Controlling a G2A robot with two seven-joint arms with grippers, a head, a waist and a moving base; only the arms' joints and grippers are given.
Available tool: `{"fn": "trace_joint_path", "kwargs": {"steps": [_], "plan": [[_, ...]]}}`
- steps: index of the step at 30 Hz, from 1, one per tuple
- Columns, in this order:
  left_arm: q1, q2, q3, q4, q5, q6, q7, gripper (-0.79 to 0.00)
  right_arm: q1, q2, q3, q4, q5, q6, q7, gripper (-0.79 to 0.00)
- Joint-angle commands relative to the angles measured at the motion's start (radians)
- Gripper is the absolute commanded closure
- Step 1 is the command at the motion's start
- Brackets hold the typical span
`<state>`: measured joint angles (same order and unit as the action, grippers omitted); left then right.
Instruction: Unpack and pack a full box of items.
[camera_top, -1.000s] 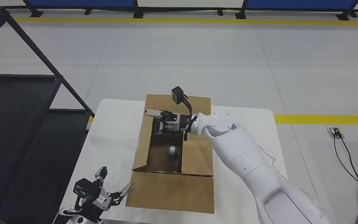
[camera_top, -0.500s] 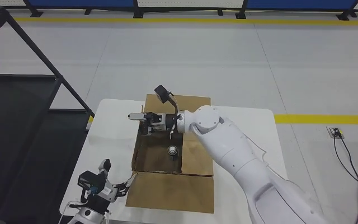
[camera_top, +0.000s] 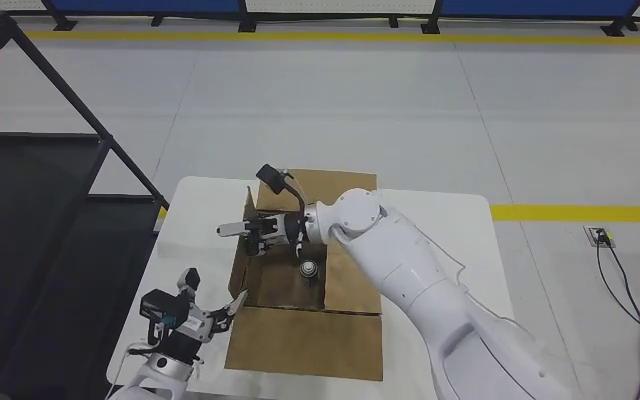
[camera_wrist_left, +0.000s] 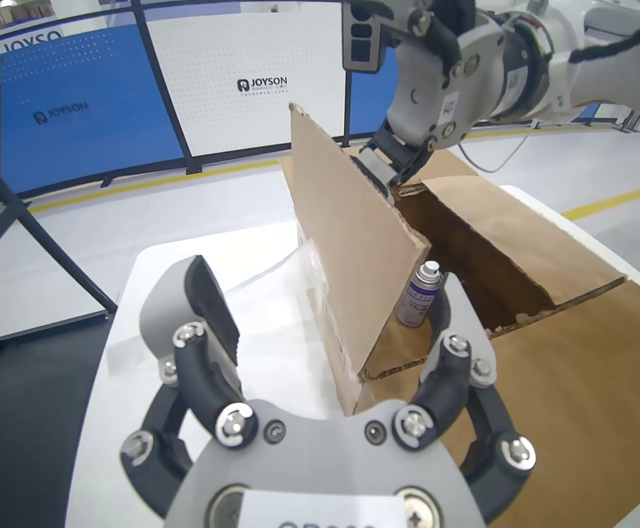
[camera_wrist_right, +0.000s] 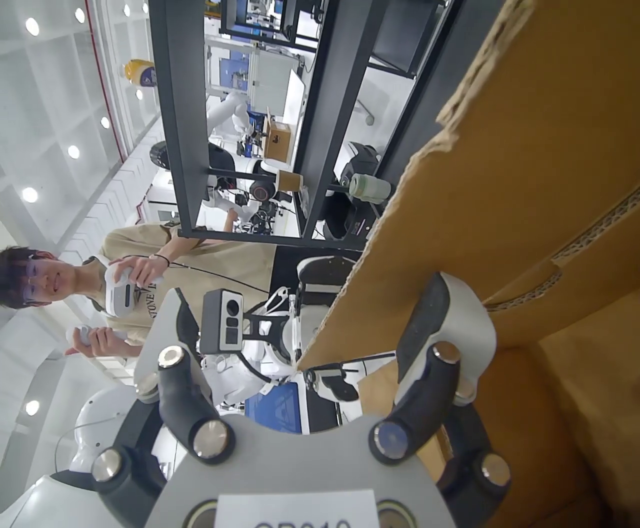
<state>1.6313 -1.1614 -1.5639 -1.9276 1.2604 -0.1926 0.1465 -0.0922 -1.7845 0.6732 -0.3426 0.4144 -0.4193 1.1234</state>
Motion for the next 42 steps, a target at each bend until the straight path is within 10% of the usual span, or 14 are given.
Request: {"fn": "trace_joint_path", "kwargs": {"steps": [1, 15, 42], "plan": [[0.0, -0.001, -0.007, 0.001, -0.006, 0.01, 0.006, -0.785, 0.003, -0.002, 0.004, 0.009, 0.0, -0.017, 0.007, -0.785], [0.019, -0.006, -0.065, 0.017, -0.084, 0.032, 0.013, -0.785, 0.017, 0.02, 0.082, 0.062, 0.051, -0.125, 0.052, -0.785], [0.035, -0.015, -0.104, 0.176, -0.159, 0.033, -0.01, -0.785, -0.095, 0.234, 0.288, -0.009, 0.059, -0.222, -0.018, -0.785]]}}
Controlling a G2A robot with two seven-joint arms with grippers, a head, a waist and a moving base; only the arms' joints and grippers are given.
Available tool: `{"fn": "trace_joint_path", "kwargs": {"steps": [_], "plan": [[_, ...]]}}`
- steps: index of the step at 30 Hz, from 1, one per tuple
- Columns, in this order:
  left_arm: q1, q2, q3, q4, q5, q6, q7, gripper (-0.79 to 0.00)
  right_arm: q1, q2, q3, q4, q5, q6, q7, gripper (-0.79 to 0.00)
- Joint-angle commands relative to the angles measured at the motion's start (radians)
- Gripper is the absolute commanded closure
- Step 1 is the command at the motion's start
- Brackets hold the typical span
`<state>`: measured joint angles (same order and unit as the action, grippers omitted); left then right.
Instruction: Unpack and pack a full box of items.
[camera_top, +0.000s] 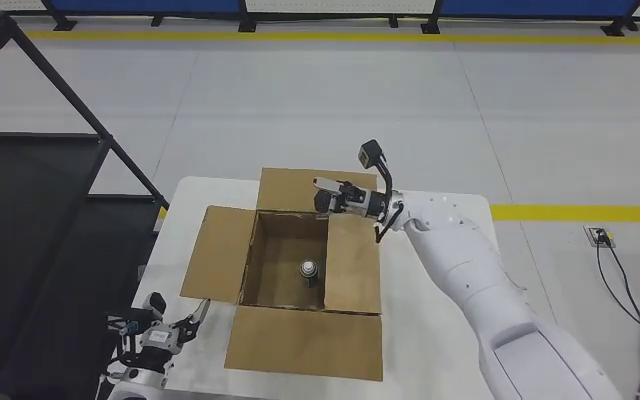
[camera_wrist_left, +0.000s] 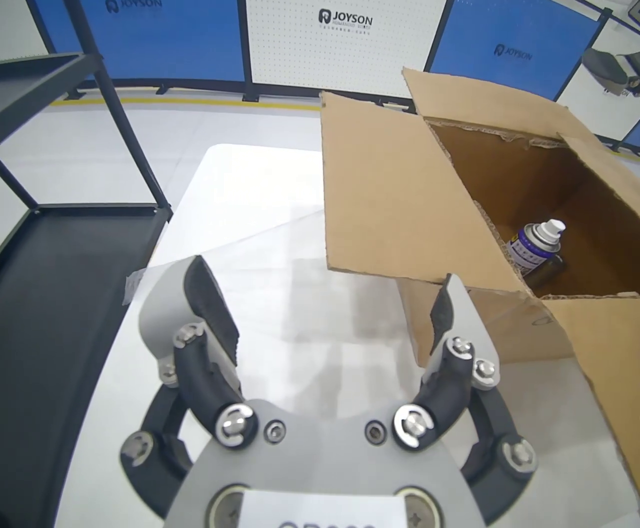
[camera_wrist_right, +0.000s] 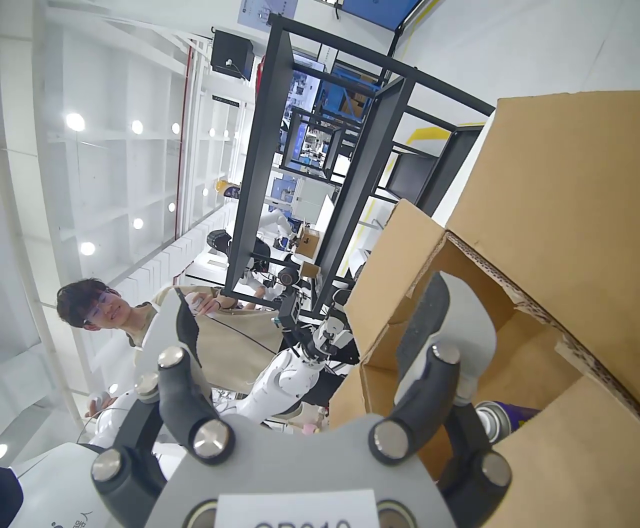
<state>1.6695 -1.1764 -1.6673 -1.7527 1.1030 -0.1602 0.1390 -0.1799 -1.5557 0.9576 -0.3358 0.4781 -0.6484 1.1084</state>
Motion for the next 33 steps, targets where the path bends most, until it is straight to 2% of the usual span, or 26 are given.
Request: {"fn": "trace_joint_path", "kwargs": {"steps": [1, 17, 33], "plan": [[-0.006, 0.0, -0.002, 0.003, -0.001, 0.004, -0.007, -0.785, -0.015, 0.011, 0.008, -0.032, -0.011, 0.014, -0.008, -0.785], [-0.031, -0.005, 0.002, 0.011, 0.01, 0.019, -0.043, -0.785, -0.141, 0.081, 0.082, -0.305, -0.099, 0.122, -0.056, -0.785], [0.093, -0.008, -0.044, -0.138, 0.004, -0.035, 0.056, -0.785, -0.199, 0.109, 0.122, -0.415, -0.128, 0.181, -0.072, -0.785]]}}
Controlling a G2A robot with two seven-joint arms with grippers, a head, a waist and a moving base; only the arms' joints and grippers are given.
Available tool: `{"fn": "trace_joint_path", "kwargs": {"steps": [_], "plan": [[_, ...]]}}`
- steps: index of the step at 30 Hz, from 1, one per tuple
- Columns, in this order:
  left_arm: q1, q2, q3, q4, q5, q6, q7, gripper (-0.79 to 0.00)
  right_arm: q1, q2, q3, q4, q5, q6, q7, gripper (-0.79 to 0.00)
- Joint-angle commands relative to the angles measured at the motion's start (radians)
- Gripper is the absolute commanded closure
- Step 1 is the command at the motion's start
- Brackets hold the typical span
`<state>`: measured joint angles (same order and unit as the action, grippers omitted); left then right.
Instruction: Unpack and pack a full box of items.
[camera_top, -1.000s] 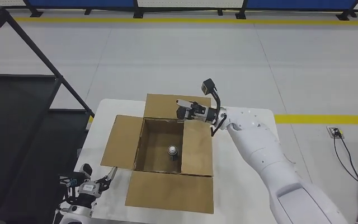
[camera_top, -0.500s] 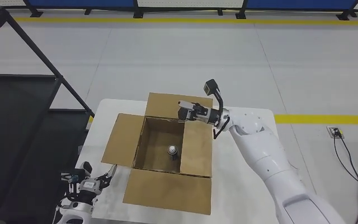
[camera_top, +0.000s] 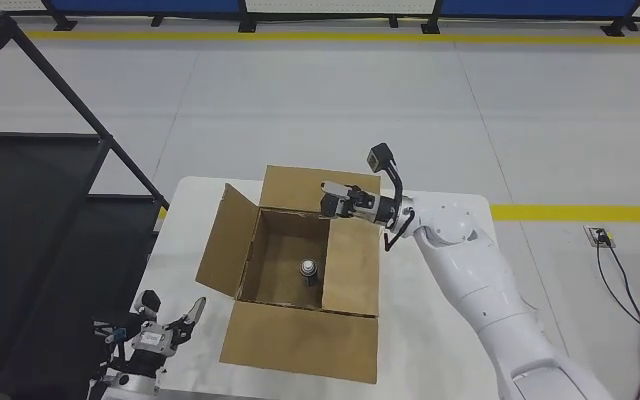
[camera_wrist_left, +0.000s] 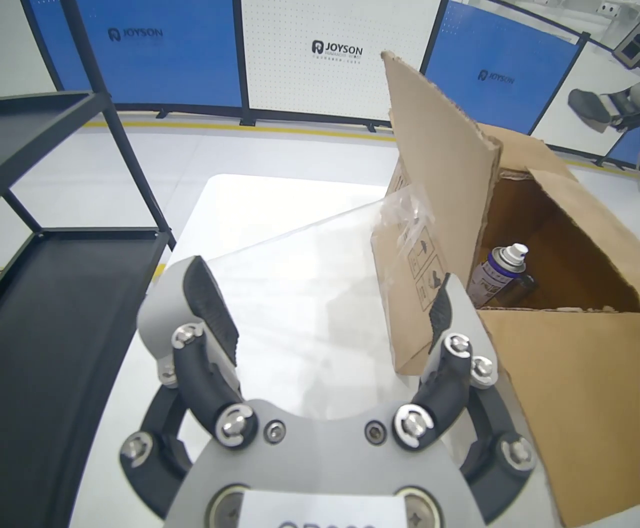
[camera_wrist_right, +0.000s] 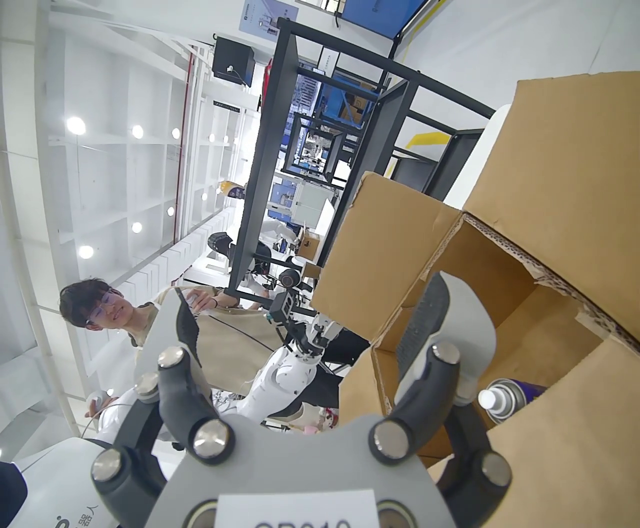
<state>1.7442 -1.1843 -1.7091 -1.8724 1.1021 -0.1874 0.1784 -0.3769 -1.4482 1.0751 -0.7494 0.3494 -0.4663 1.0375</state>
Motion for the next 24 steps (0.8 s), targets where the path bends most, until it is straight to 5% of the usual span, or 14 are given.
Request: {"fn": "trace_joint_path", "kwargs": {"steps": [1, 11, 19, 24], "plan": [[0.036, -0.001, -0.004, -0.036, 0.011, -0.016, 0.033, -0.785, -0.004, 0.004, 0.008, -0.003, 0.001, -0.001, 0.0, -0.785], [0.227, 0.001, 0.059, -0.25, 0.25, -0.139, 0.163, -0.785, -0.067, 0.036, 0.076, -0.065, 0.004, -0.054, 0.005, -0.785], [0.16, 0.006, 0.146, -0.338, 0.275, -0.25, -0.003, -0.785, -0.176, 0.084, 0.184, -0.193, -0.007, -0.072, 0.028, -0.785], [0.16, 0.006, 0.146, -0.338, 0.275, -0.25, -0.003, -0.785, -0.176, 0.084, 0.184, -0.193, -0.007, -0.072, 0.028, -0.785]]}}
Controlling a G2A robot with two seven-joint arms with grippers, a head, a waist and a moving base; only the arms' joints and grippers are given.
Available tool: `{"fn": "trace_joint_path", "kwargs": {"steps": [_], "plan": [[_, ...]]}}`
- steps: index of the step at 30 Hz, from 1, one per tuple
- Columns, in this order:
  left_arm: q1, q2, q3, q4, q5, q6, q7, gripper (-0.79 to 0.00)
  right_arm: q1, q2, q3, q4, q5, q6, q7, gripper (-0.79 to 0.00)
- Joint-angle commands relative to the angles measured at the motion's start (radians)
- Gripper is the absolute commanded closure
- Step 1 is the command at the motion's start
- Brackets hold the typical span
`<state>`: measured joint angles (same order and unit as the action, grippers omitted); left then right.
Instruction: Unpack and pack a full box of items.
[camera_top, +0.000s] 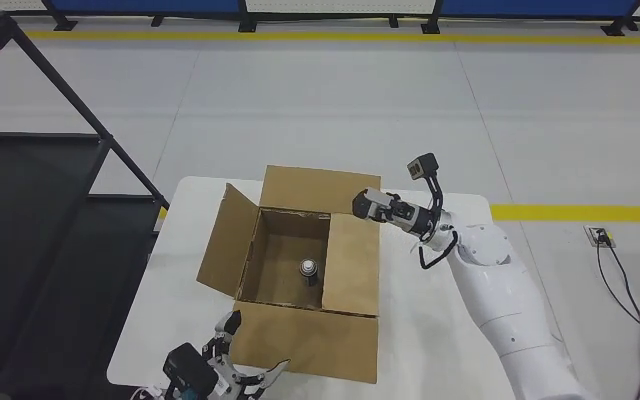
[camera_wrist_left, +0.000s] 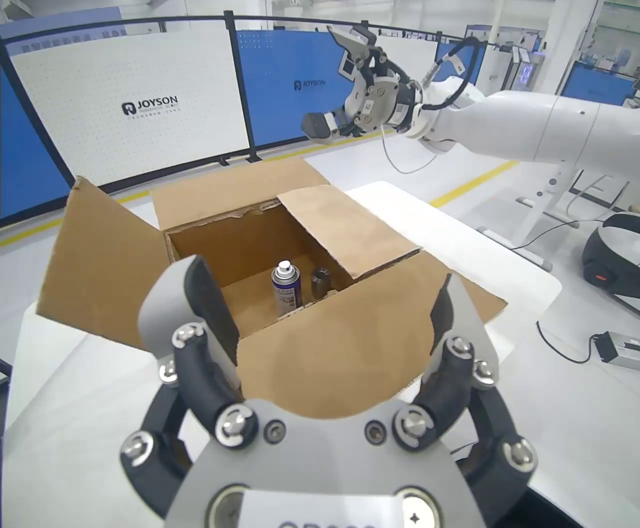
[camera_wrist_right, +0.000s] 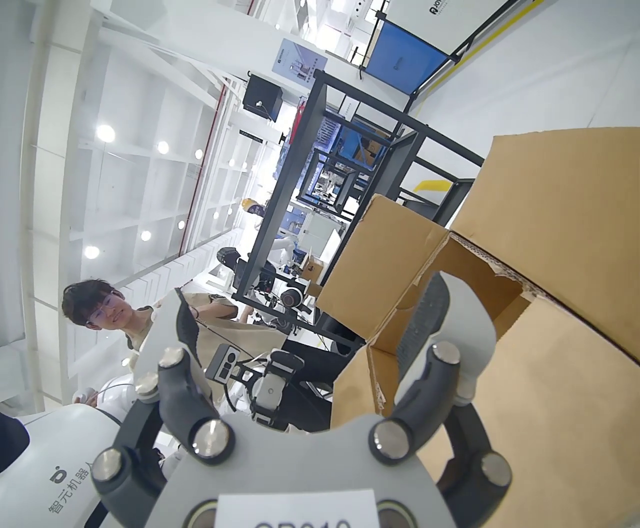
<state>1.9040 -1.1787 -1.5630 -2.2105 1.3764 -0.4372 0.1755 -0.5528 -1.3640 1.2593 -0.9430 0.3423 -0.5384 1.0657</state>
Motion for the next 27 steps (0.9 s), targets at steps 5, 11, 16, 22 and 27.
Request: {"fn": "trace_joint_path", "kwargs": {"steps": [5, 11, 16, 22, 27], "plan": [[0.0, 0.0, 0.0, 0.0, 0.0, 0.0, 0.0, -0.785, 0.0, 0.0, 0.0, 0.0, 0.0, 0.0, 0.0, -0.785], [-0.043, 0.004, -0.01, 0.039, -0.192, -0.101, -0.096, -0.785, -0.058, 0.002, -0.014, -0.091, -0.051, -0.015, -0.084, -0.785], [-0.159, 0.01, -0.008, 0.073, -0.471, -0.129, -0.321, -0.785, -0.104, 0.028, 0.04, -0.147, -0.103, -0.035, -0.063, -0.785], [-0.388, 0.013, 0.046, 0.139, -0.729, 0.009, -0.621, -0.785, -0.212, 0.071, 0.166, -0.24, -0.082, -0.062, 0.014, -0.785], [-0.479, 0.012, 0.085, 0.175, -0.823, 0.097, -0.731, -0.785, -0.277, 0.096, 0.239, -0.273, -0.057, -0.051, 0.067, -0.785]]}}
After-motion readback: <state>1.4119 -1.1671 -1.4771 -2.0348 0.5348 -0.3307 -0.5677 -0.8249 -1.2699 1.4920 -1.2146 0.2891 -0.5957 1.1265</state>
